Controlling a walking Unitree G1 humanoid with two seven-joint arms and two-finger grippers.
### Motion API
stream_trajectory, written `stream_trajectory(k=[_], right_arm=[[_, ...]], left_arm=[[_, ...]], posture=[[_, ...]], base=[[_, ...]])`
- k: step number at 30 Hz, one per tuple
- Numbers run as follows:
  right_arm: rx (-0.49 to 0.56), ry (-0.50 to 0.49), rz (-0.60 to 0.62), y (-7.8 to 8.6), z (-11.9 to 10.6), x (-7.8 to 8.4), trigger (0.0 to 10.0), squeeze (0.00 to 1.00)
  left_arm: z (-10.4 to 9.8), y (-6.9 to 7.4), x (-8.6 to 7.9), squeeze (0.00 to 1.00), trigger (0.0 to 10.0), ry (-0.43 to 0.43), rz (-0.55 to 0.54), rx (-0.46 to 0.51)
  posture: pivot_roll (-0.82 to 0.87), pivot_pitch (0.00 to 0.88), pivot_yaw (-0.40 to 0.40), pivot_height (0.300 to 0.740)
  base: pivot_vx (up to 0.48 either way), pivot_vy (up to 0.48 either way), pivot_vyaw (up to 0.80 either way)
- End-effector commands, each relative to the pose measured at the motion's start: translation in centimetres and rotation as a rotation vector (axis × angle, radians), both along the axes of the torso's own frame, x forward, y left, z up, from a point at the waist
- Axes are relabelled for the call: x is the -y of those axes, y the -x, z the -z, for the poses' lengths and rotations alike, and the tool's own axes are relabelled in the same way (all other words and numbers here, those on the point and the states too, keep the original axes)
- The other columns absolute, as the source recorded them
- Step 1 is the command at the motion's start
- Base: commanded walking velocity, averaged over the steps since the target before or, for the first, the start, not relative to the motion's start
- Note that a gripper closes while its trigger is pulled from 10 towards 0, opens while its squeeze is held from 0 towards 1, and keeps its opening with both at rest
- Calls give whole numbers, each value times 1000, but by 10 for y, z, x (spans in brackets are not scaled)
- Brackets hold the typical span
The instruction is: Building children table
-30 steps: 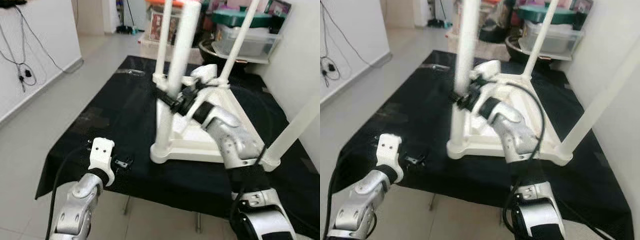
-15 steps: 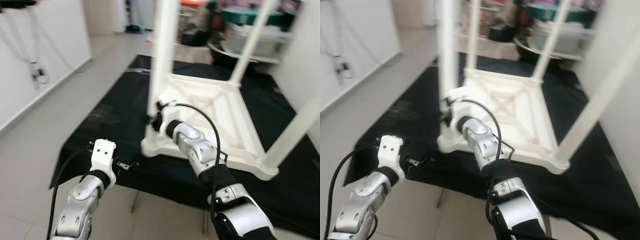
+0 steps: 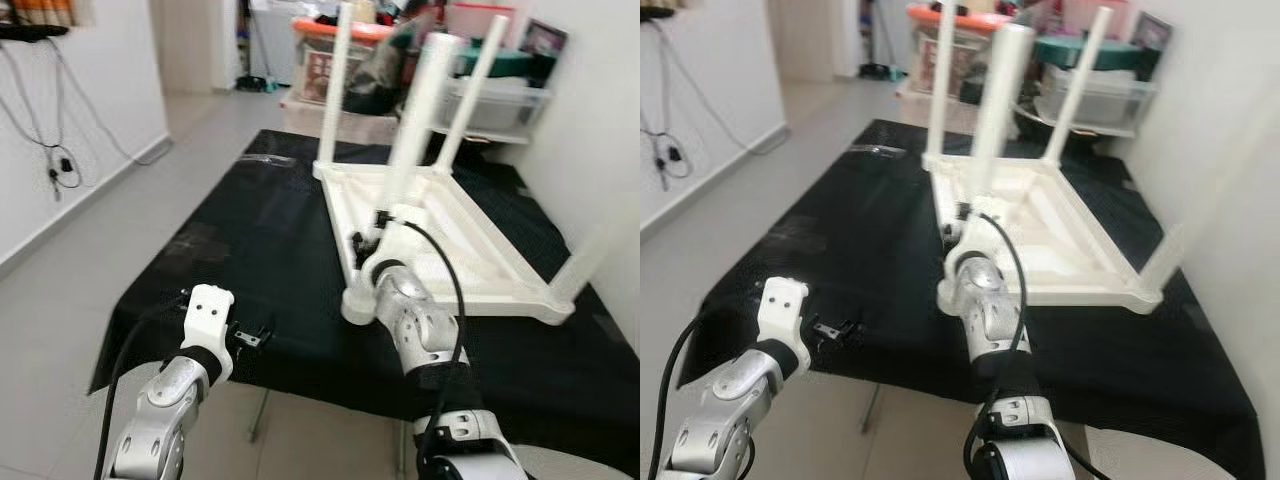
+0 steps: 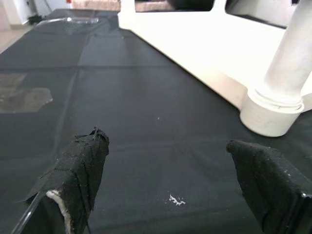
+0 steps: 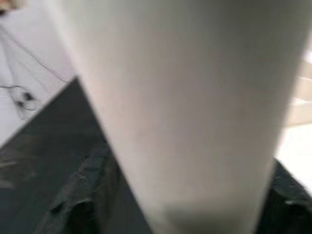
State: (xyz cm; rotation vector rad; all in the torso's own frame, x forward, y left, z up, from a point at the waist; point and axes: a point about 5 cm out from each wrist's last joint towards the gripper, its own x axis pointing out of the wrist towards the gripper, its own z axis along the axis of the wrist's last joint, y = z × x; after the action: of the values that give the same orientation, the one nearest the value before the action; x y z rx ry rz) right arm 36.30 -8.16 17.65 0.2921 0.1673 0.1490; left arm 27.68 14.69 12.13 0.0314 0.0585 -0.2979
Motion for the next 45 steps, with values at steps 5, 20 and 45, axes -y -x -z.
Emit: stream_trajectory(k=[5,20,45], right_arm=[[198,-116,-456,-6,-46,-20,10000,0],[210,51,-824,12,-23,-55,0,0],[163,-37,-354,0,-27,-6,10000,0]], left_arm=[[3,1,1,0,10000,3,5,-15],[-1,-5,1,0,10000,-1,-3,1],[1,-4,8,0,10000,4,28,-5]], posture=[[96,0,-99,740],[104,0,-106,740],[83,0,-88,740]], base=[[0,0,0],[0,0,0],[0,0,0]])
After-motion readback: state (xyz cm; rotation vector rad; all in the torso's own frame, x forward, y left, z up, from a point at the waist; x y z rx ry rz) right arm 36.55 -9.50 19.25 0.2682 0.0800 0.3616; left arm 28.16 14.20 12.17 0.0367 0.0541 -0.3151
